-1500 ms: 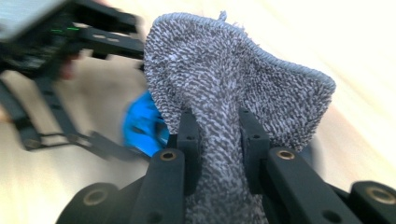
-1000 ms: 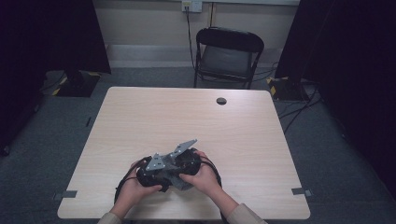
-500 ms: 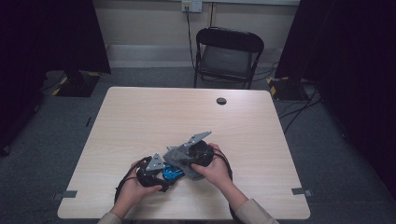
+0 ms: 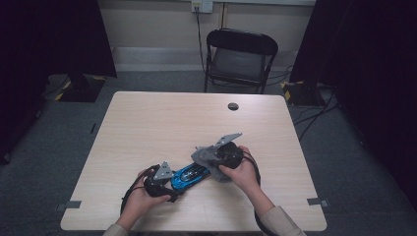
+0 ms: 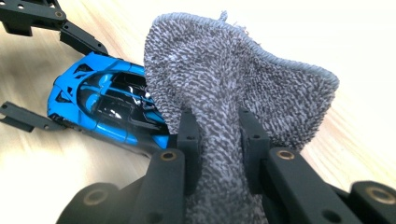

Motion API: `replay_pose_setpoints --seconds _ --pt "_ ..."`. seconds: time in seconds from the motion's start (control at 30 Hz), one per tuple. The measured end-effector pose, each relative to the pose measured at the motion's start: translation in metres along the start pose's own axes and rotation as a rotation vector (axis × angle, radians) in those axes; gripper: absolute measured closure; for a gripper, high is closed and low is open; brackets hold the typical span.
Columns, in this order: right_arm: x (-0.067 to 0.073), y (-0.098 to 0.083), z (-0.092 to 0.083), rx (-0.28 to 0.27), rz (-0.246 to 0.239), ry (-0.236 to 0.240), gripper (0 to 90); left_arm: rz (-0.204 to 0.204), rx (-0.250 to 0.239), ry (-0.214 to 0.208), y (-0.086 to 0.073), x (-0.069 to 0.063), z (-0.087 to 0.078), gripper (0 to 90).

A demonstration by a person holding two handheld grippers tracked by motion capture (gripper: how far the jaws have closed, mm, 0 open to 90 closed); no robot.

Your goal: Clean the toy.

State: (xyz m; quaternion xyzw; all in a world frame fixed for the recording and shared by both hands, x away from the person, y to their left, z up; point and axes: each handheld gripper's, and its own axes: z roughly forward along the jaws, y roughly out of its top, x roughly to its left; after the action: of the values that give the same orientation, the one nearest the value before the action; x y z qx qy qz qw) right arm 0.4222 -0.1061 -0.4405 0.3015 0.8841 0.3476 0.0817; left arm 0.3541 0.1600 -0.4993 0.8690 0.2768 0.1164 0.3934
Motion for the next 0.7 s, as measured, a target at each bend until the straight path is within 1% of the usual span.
replay_pose_setpoints --seconds 0.03,0.1,0.17,0.27,0.37,0.4,0.43,0.53,0.63,0.7 --pt "-0.002 -0.002 -0.002 -0.009 0.008 0.01 75.3 0.0 0.0 0.0 0.0 0.0 0.0 23.5" --pt "-0.005 -0.007 -0.007 -0.019 0.019 0.005 75.3 0.002 0.0 0.002 0.0 0.0 0.0 23.5" --pt "-0.006 -0.011 -0.011 -0.027 0.023 0.011 75.3 0.002 0.001 0.002 0.0 0.0 0.0 23.5" --pt "-0.003 -0.016 -0.017 -0.031 0.011 0.013 75.3 -0.005 -0.002 0.003 -0.001 0.0 -0.001 23.4" --pt "0.003 -0.021 -0.025 -0.045 -0.008 0.019 75.3 -0.018 -0.003 -0.009 -0.002 0.002 -0.004 23.4" --pt "0.004 -0.022 -0.028 -0.046 -0.018 0.018 75.3 -0.015 -0.001 -0.01 -0.002 0.002 -0.005 23.3" --pt "0.006 -0.023 -0.031 -0.049 -0.024 0.015 75.3 -0.022 -0.016 -0.013 -0.002 0.003 -0.007 23.2" --pt "0.01 -0.027 -0.037 -0.065 -0.032 0.028 75.2 -0.017 -0.051 -0.015 0.003 0.003 -0.013 24.7" --pt "0.015 -0.03 -0.037 -0.057 -0.04 0.037 75.2 -0.026 -0.063 -0.008 0.008 0.004 -0.017 22.5" --pt "0.017 -0.032 -0.037 -0.062 -0.045 0.043 75.2 -0.031 -0.075 -0.002 0.011 0.006 -0.02 22.4"
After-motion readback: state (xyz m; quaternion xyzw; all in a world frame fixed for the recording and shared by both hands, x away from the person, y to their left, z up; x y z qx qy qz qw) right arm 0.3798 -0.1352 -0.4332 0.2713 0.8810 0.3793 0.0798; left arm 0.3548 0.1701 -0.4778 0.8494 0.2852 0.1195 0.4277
